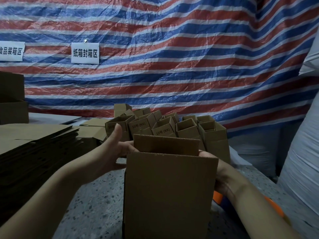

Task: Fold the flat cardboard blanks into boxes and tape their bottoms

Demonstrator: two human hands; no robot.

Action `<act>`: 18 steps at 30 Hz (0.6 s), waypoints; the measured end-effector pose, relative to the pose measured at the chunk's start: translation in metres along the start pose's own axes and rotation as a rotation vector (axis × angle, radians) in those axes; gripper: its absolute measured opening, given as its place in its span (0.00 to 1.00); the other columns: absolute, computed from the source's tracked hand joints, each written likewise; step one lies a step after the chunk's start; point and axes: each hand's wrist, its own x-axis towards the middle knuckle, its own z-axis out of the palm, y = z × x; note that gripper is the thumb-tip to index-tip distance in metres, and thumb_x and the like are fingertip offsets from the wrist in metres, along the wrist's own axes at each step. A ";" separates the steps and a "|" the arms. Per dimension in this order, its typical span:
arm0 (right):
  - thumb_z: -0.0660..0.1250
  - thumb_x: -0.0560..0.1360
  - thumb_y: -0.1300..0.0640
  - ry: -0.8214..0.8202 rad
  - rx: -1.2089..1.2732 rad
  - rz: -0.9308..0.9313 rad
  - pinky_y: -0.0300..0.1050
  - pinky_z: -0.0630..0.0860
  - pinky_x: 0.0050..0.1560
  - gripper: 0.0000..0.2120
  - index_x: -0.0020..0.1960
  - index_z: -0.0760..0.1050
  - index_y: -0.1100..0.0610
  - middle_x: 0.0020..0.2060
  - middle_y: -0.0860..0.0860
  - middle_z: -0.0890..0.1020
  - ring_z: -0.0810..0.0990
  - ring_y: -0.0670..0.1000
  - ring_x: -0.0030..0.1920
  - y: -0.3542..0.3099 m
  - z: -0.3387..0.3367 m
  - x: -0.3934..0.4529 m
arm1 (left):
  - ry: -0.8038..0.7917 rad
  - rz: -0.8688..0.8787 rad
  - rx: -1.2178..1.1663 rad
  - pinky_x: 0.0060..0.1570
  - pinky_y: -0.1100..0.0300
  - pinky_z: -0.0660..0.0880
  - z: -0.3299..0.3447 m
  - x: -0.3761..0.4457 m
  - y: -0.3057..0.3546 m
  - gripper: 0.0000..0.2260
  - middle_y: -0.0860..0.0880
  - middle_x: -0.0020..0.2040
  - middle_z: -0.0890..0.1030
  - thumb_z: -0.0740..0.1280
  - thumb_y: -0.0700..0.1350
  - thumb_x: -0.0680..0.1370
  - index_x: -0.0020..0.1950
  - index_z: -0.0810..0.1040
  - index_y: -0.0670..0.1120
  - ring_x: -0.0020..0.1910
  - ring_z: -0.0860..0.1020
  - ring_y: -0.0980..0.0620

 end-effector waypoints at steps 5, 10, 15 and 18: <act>0.64 0.80 0.66 -0.009 0.042 -0.002 0.38 0.77 0.26 0.04 0.50 0.76 0.59 0.30 0.51 0.84 0.82 0.46 0.27 -0.004 0.001 0.000 | -0.010 0.023 0.231 0.61 0.50 0.75 0.007 -0.006 0.003 0.44 0.51 0.55 0.83 0.66 0.81 0.57 0.58 0.80 0.48 0.57 0.81 0.52; 0.65 0.78 0.65 -0.014 0.060 -0.002 0.38 0.77 0.26 0.03 0.50 0.75 0.59 0.29 0.50 0.84 0.82 0.46 0.27 -0.002 -0.001 0.000 | 0.107 0.022 0.346 0.50 0.57 0.78 0.015 -0.007 0.007 0.42 0.53 0.49 0.84 0.71 0.78 0.54 0.56 0.78 0.49 0.50 0.83 0.54; 0.69 0.73 0.61 -0.077 0.092 -0.022 0.40 0.78 0.30 0.14 0.58 0.74 0.58 0.33 0.51 0.85 0.83 0.47 0.31 0.002 -0.005 0.000 | 0.294 0.076 0.285 0.41 0.58 0.74 0.024 0.000 0.004 0.33 0.48 0.40 0.81 0.74 0.70 0.57 0.46 0.76 0.45 0.38 0.79 0.51; 0.71 0.68 0.55 -0.067 0.138 -0.021 0.43 0.80 0.32 0.22 0.61 0.74 0.56 0.38 0.54 0.87 0.86 0.51 0.36 0.005 -0.006 0.001 | 0.324 0.089 0.283 0.41 0.53 0.75 0.023 0.000 0.002 0.34 0.47 0.40 0.81 0.77 0.71 0.54 0.45 0.74 0.46 0.38 0.79 0.51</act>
